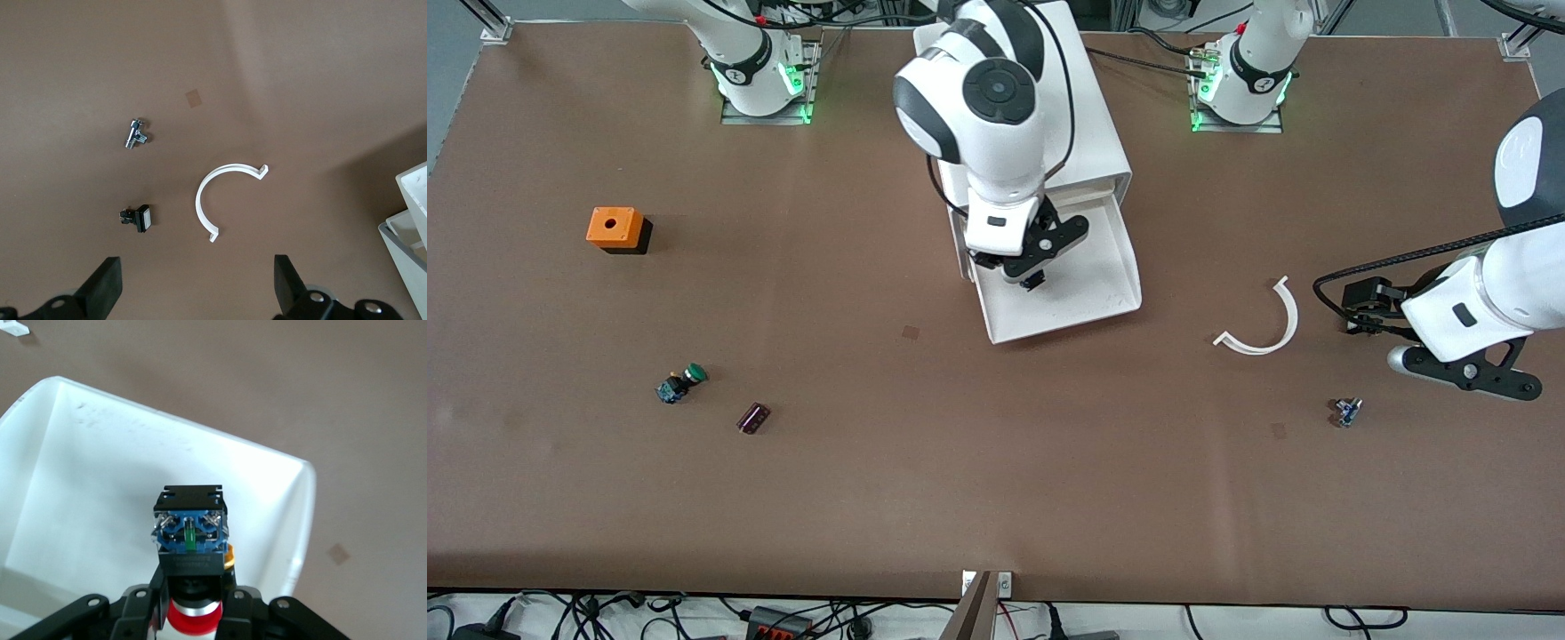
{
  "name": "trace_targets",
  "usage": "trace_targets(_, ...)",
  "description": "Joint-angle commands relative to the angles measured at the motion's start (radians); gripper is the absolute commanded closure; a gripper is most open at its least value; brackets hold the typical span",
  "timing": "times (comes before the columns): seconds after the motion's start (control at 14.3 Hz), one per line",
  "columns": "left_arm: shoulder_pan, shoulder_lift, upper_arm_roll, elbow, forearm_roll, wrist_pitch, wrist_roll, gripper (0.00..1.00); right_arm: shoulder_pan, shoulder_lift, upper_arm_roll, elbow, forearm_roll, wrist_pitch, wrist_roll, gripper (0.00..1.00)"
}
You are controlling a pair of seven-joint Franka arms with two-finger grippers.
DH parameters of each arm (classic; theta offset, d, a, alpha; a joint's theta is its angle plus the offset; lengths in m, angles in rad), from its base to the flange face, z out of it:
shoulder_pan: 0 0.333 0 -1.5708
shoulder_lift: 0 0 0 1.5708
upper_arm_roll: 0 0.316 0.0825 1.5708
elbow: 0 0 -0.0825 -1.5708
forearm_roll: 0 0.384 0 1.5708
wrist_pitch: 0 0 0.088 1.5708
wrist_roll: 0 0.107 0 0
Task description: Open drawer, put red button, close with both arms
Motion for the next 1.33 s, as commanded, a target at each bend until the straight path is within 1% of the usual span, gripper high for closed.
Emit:
trace_targets(0.0, -0.004, 0.009, -0.009, 0.028, 0.016, -0.021, -0.041, 0.0, 0.003, 0.055, 0.027, 0.064, 0.013, -0.012, 0.053, 1.0)
trace_targets(0.28, -0.004, 0.008, -0.011, 0.028, 0.016, -0.022, -0.043, 0.0, 0.003, 0.086, 0.031, 0.064, 0.068, -0.002, 0.056, 1.0)
trace_targets(0.49, -0.002, -0.015, -0.006, 0.025, 0.017, -0.022, -0.04, 0.0, 0.0, 0.118, 0.031, 0.064, 0.068, 0.05, 0.085, 1.0)
trace_targets(0.7, -0.001, -0.018, -0.006, 0.019, 0.016, -0.022, -0.04, 0.0, 0.0, 0.141, 0.029, 0.064, 0.068, 0.066, 0.088, 1.0)
trace_targets(0.77, -0.001, -0.018, -0.006, 0.019, 0.016, -0.022, -0.04, 0.0, 0.0, 0.143, 0.029, 0.063, 0.068, 0.066, 0.099, 0.87)
trace_targets(0.84, -0.001, -0.018, -0.006, 0.019, 0.016, -0.022, -0.04, 0.0, 0.0, 0.143, 0.029, 0.063, 0.068, 0.064, 0.122, 0.62)
trace_targets(0.91, -0.001, -0.018, -0.006, 0.019, 0.016, -0.022, -0.04, 0.0, 0.0, 0.143, 0.029, 0.064, 0.068, 0.066, 0.131, 0.08)
trace_targets(0.98, -0.001, -0.018, -0.006, 0.019, 0.016, -0.022, -0.04, 0.0, 0.0, 0.141, 0.029, 0.066, 0.069, 0.067, 0.134, 0.0)
trace_targets(1.12, -0.001, -0.018, -0.006, 0.019, 0.016, -0.022, -0.041, 0.0, -0.006, 0.128, 0.028, 0.072, 0.069, 0.066, 0.172, 0.0)
trace_targets(1.26, -0.004, -0.018, -0.008, 0.019, 0.014, -0.019, -0.05, 0.0, -0.014, 0.118, 0.025, 0.147, 0.069, 0.052, 0.251, 0.0)
